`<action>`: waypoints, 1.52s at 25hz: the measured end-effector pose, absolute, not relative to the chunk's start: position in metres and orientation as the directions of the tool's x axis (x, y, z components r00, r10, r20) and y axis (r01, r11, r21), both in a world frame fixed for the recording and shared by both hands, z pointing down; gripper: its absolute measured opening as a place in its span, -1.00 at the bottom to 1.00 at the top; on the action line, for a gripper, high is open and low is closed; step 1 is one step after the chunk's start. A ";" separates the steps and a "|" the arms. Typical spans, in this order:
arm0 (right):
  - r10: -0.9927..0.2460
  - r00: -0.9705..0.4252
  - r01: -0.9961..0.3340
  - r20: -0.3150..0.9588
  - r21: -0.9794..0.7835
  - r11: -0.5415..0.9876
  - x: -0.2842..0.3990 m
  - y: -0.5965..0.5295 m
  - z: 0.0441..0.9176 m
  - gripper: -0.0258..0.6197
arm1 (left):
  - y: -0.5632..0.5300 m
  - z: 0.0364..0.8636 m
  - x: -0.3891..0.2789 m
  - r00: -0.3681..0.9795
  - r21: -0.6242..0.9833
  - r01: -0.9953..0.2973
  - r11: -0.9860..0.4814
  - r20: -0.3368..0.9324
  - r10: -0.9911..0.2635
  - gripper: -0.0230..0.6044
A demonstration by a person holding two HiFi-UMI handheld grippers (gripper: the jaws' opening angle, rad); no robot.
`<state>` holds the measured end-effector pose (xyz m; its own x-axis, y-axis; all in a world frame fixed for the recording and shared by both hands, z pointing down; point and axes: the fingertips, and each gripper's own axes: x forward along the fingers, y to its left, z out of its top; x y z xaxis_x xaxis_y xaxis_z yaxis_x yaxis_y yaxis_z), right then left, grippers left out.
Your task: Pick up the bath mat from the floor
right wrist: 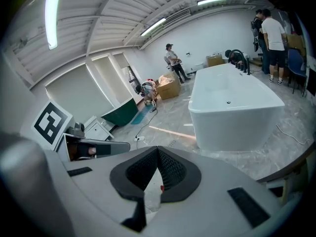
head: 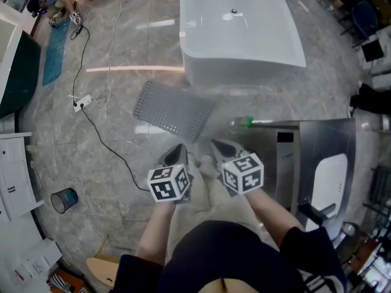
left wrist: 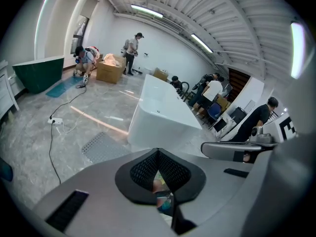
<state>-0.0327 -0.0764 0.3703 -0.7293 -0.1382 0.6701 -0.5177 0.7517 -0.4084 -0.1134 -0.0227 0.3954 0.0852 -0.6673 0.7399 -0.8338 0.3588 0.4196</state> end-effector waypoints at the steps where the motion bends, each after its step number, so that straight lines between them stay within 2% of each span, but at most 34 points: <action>1: -0.142 -0.725 -0.526 0.674 -0.408 0.746 -0.035 -0.079 0.377 -0.88 | -0.025 0.403 -0.116 0.091 0.421 -0.833 0.359 0.744 -0.662 -0.95; 10: -0.189 -0.674 -0.598 0.714 -0.377 0.707 -0.049 -0.112 0.454 -0.88 | -0.041 0.496 -0.130 0.135 0.410 -0.840 0.355 0.792 -0.596 -0.95; 24: -0.171 -0.622 -0.653 0.764 -0.386 0.652 -0.052 -0.118 0.600 -0.88 | -0.053 0.674 -0.116 0.203 0.400 -0.856 0.329 0.844 -0.496 -0.95; 32: -0.163 -0.596 -0.689 0.786 -0.396 0.607 -0.046 -0.105 0.681 -0.88 | -0.042 0.789 -0.096 0.199 0.299 -0.924 0.237 0.907 -0.371 -0.95; 38: -0.175 -0.562 -0.741 0.809 -0.398 0.541 -0.035 -0.094 0.727 -0.88 | -0.031 0.855 -0.090 0.193 0.260 -0.949 0.179 0.926 -0.324 -0.95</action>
